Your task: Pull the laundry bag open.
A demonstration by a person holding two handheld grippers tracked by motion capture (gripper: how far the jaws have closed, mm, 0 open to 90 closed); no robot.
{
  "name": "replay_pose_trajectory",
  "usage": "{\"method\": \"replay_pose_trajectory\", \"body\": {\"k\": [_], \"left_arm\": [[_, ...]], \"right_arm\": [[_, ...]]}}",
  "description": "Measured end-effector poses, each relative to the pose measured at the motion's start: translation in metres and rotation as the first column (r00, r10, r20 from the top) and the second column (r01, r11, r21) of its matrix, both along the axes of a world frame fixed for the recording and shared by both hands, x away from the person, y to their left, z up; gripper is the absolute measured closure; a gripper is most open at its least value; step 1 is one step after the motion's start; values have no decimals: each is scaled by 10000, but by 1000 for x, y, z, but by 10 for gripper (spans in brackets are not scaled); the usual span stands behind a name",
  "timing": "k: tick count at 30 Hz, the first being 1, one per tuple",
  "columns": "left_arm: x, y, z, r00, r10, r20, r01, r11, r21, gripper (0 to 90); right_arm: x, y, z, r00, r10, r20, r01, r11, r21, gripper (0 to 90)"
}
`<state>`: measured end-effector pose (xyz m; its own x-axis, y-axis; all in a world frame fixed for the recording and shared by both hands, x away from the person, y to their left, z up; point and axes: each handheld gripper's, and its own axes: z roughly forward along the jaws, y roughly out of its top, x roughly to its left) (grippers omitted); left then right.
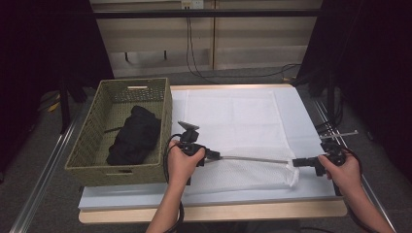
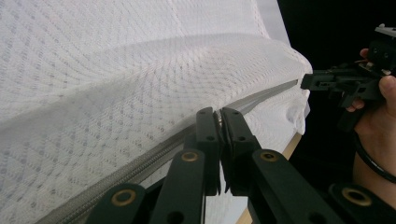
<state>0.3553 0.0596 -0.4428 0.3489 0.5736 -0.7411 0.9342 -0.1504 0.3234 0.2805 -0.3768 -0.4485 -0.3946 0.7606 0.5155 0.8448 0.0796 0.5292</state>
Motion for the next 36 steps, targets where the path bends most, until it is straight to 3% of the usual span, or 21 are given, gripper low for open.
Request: {"method": "replay_pose_trajectory", "body": {"k": [8, 9, 19, 22, 26, 31, 34, 36], "left_arm": [[0, 2, -1, 10000, 3, -66, -3, 10000, -22, 870], [0, 4, 1, 10000, 44, 57, -46, 9996, 268, 869], [-1, 7, 2, 10000, 32, -56, -32, 10000, 13, 870], [-1, 8, 1, 9995, 102, -311, -103, 9999, -18, 869], [-2, 9, 2, 9998, 24, -217, -24, 10000, -34, 870], [-4, 8, 5, 9997, -218, -133, 222, 9993, 305, 870], [-4, 11, 5, 9998, -98, -193, 99, 10000, 13, 870], [-4, 14, 5, 9999, -13, -123, 16, 9998, 203, 870]], "right_arm": [[0, 0, 0, 10000, 15, -35, -15, 10000, 38, 885], [0, 0, 0, 10000, -5, -17, 5, 10000, -41, 885], [1, -1, -1, 10000, -8, -49, 8, 10000, 3, 885], [1, 0, 0, 10000, -45, -50, 45, 10000, -8, 885], [0, 1, -1, 10000, 12, -75, -12, 10000, 3, 885], [1, 1, -1, 10000, 25, -29, -25, 10000, -19, 885], [1, 1, -1, 10000, 32, -43, -32, 10000, -8, 885], [0, 2, 0, 10000, 38, -25, -38, 10000, 15, 885]]}}
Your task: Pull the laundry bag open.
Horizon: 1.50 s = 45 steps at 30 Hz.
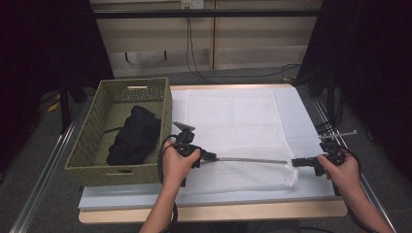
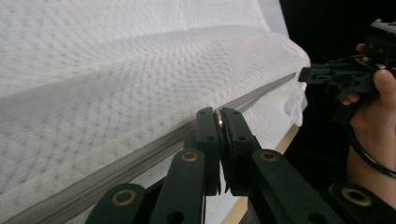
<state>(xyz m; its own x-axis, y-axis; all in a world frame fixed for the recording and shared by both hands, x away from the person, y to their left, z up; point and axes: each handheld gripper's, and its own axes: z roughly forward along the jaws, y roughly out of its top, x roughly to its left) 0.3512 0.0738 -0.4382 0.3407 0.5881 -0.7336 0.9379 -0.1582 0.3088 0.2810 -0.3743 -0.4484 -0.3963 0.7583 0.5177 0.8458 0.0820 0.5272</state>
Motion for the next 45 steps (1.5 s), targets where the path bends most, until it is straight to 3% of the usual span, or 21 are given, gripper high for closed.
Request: {"method": "replay_pose_trajectory", "body": {"k": [2, 5, 13, 18, 21, 23, 27, 32, 40, 45], "left_arm": [[-2, 4, 0, 9998, 213, -63, -214, 9996, -157, 870], [-5, 5, 0, 10000, 89, 19, -89, 9999, -148, 870], [-7, 6, 6, 9992, 328, 211, -323, 9992, -249, 870], [-8, 6, 12, 9985, 376, 405, -381, 9992, 115, 870], [-8, 8, 13, 9989, 403, 256, -399, 9991, -124, 870], [-8, 9, 14, 9986, 413, 319, -413, 9991, 22, 870], [-8, 11, 15, 9986, 470, 232, -463, 9985, -305, 870], [-8, 10, 16, 9990, 244, 364, -237, 9995, -205, 870], [-7, 12, 18, 9986, 462, 258, -454, 9985, -296, 870], [-7, 14, 21, 9977, 473, 480, -465, 9988, -175, 870]], "right_arm": [[0, 0, 0, 10000, 4, -23, -4, 10000, -60, 885], [1, -1, -2, 10000, 32, -43, -33, 10000, -50, 885], [0, -1, 1, 10000, 57, 26, -57, 10000, 9, 885], [0, 0, 0, 10000, 53, -21, -53, 10000, -14, 885], [0, -1, 0, 10000, 69, 25, -70, 10000, 58, 885], [0, -1, 1, 10000, 51, 29, -51, 10000, 32, 885], [0, -2, 0, 10000, 4, 0, -4, 10000, 74, 885], [-1, -3, 0, 10000, 3, 16, -3, 10000, 54, 884], [-2, -3, 0, 10000, -4, -43, 5, 9999, 140, 885], [-3, -6, 0, 10000, -62, 18, 61, 9999, 113, 885]]}}
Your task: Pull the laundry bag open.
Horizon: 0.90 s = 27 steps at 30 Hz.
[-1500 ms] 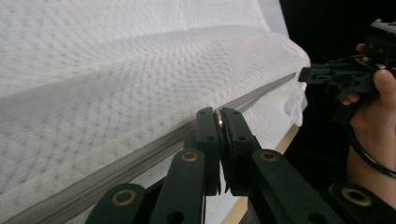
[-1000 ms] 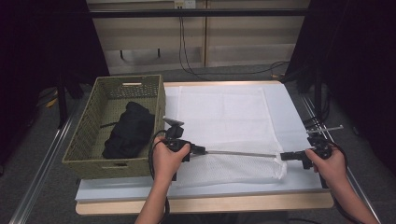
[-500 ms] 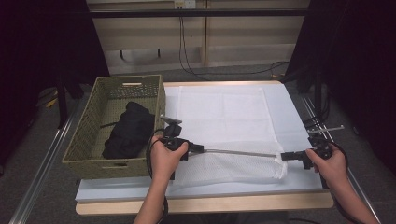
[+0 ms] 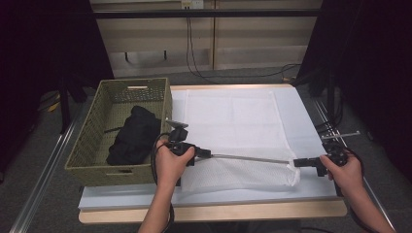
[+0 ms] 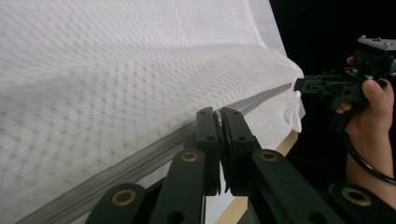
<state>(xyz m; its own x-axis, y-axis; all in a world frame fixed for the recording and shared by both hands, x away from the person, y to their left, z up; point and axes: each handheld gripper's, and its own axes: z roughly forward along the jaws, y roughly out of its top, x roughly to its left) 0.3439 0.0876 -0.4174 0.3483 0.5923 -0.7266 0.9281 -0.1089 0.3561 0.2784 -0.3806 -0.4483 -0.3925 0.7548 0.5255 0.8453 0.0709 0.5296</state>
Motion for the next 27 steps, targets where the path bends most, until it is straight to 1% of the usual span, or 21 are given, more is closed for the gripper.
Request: {"method": "replay_pose_trajectory", "body": {"k": [1, 2, 6, 7, 8, 9, 10, 11, 12, 14, 17, 19, 22, 23, 24, 25, 26, 27], "left_arm": [[0, 1, 0, 10000, -35, -66, 34, 9999, -126, 870], [0, 2, 0, 10000, -27, -55, 26, 9999, -148, 870], [0, 1, -1, 10000, -12, -95, 12, 10000, -29, 870], [1, 2, -1, 10000, -42, -38, 42, 10000, 22, 870], [0, 3, 0, 10000, 46, -81, -46, 10000, 47, 870], [0, 5, 0, 9999, 167, -24, -167, 9998, 83, 870], [1, 7, 0, 9998, 187, -18, -187, 9998, -29, 870], [1, 8, 0, 9999, 158, 19, -158, 9999, -31, 870], [1, 8, 1, 9996, 283, -88, -284, 9995, -111, 870], [0, 9, 1, 9994, 321, -138, -322, 9994, -97, 870], [0, 9, 2, 9999, 135, -19, -135, 9999, -24, 870], [1, 10, 2, 9999, 137, 54, -137, 9999, -86, 870], [0, 11, 4, 9998, 193, -15, -194, 9997, -141, 870], [0, 12, 4, 9998, 171, 74, -171, 9999, -21, 870], [0, 13, 5, 9996, 270, 130, -271, 9996, 98, 870], [0, 15, 6, 9995, 311, 105, -312, 9995, 63, 870], [0, 16, 6, 9990, 438, 120, -437, 9990, -24, 870], [0, 19, 6, 9992, 365, 135, -364, 9993, -115, 870]], "right_arm": [[0, 0, 0, 10000, -37, -7, 37, 10000, 10, 885], [0, -1, 0, 10000, -28, -22, 28, 10000, 83, 885], [-1, 0, 1, 10000, -11, 5, 11, 10000, 43, 884], [-1, 0, 0, 10000, -9, 4, 9, 10000, 48, 884], [-1, 0, 0, 10000, -12, -12, 12, 9999, 104, 884], [-1, 0, 0, 10000, -23, -4, 23, 10000, 8, 884], [-1, -1, 1, 10000, -60, -20, 60, 10000, -17, 884], [-1, -2, 0, 10000, -14, 4, 14, 10000, -5, 884], [-1, -2, 0, 10000, -64, -21, 64, 10000, 1, 884], [0, -3, -1, 10000, -61, -44, 61, 10000, 34, 884], [0, -2, -1, 10000, -58, -39, 58, 10000, -8, 884], [0, -2, -1, 10000, -33, -56, 34, 10000, 12, 884], [0, -2, -1, 10000, -55, -56, 55, 10000, 50, 884], [0, -2, -1, 10000, -52, -79, 52, 10000, 70, 884], [0, -1, 0, 10000, -74, -49, 74, 10000, -28, 884], [0, -1, -1, 9999, -81, -62, 80, 9999, -97, 884], [0, -2, -1, 10000, -65, -67, 65, 10000, -37, 884], [0, -3, -2, 9999, -80, -103, 80, 10000, 16, 884]]}}
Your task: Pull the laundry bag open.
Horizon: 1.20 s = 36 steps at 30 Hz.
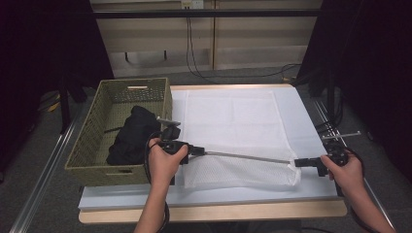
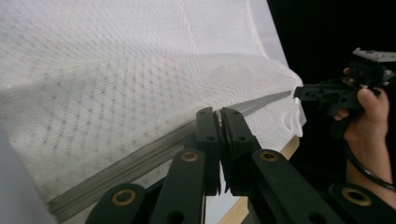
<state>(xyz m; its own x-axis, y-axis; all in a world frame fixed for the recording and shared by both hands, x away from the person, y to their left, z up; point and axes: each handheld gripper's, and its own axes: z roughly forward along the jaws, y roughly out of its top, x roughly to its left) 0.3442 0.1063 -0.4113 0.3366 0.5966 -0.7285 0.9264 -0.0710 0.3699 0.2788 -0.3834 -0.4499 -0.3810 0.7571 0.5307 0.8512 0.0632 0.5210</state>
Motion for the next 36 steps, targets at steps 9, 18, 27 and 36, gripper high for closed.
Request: {"method": "replay_pose_trajectory", "body": {"k": [9, 18, 27, 36], "left_arm": [[0, 2, 2, 9999, -30, -149, 31, 10000, 58, 870], [-1, 8, 5, 9999, 103, -109, -102, 9999, 76, 870], [0, 13, 6, 9998, 149, -130, -147, 9998, 144, 870], [0, 16, 6, 9997, 99, -221, -101, 9999, -99, 870]], "right_arm": [[0, -1, 1, 10000, -7, 54, 7, 10000, -4, 884], [0, -1, 0, 10000, -44, 90, 44, 10000, -66, 884], [-1, -2, 1, 10000, -53, 63, 53, 9999, -92, 884], [0, -3, 1, 10000, -31, 35, 31, 10000, 57, 884]]}}
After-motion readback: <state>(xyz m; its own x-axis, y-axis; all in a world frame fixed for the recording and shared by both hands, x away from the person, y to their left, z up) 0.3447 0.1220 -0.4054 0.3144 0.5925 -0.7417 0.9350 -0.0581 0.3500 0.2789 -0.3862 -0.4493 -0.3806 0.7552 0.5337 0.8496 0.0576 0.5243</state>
